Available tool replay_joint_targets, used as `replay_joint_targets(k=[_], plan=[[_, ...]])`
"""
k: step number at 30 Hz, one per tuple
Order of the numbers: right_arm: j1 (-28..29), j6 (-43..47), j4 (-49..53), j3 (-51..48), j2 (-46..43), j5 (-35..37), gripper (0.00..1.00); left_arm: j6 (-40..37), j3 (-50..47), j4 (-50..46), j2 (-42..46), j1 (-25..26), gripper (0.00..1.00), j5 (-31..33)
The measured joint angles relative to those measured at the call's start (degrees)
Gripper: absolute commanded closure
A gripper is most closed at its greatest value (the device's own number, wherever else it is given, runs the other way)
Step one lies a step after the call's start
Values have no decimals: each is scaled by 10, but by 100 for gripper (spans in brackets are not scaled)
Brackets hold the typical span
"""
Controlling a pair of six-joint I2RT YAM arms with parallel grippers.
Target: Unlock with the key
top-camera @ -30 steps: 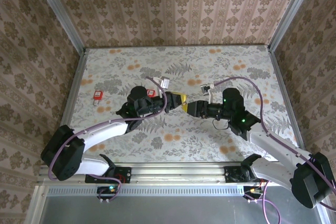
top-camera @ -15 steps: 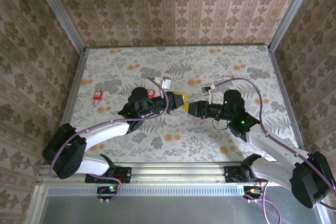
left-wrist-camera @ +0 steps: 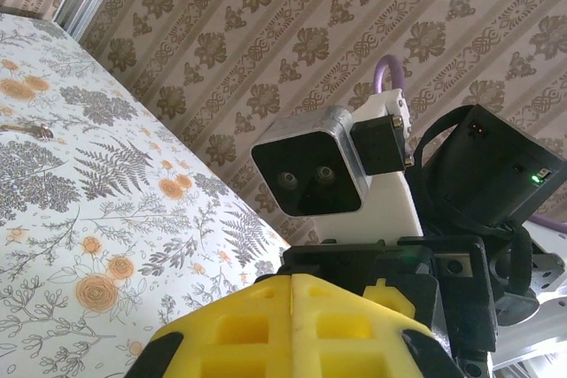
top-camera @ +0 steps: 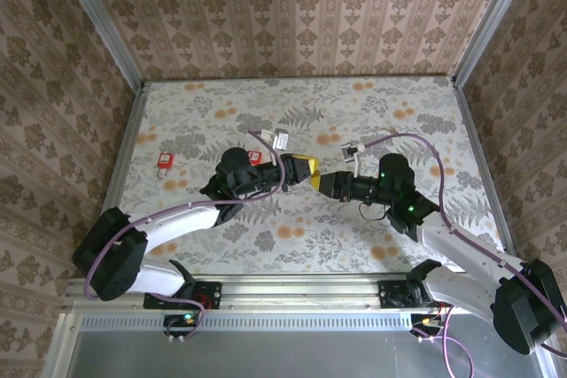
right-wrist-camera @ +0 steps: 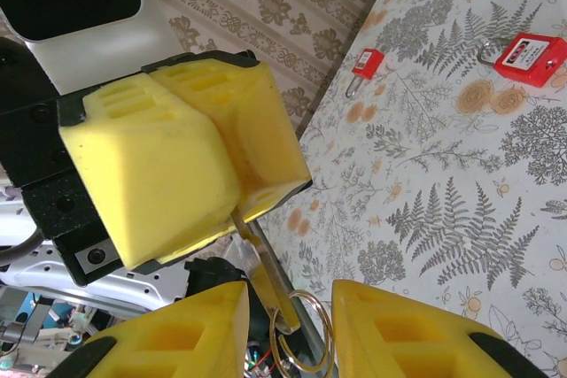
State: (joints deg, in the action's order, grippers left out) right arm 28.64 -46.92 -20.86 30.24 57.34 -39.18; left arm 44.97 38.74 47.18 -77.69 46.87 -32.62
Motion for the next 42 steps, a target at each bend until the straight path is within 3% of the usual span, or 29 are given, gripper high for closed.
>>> replay_joint_targets(k=[10, 31, 32, 37, 39, 42], plan=[[-4, -9, -3, 0, -9, 4, 75, 0, -2, 6, -9, 4, 100, 0], [-12, -28, -23, -14, -23, 10, 100, 31, -23, 88, -25, 8, 100, 8], [-13, -28, -21, -14, -25, 10, 100, 33, -25, 93, -27, 9, 95, 10], [-15, -22, 2, -13, -34, 13, 100, 32, -44, 82, -24, 10, 30, 30], [-17, -10, 35, -5, -35, 16, 100, 30, -54, 46, -13, 4, 17, 47], [-17, 15, 98, 18, -35, 24, 100, 15, -56, -56, 38, -17, 8, 89]])
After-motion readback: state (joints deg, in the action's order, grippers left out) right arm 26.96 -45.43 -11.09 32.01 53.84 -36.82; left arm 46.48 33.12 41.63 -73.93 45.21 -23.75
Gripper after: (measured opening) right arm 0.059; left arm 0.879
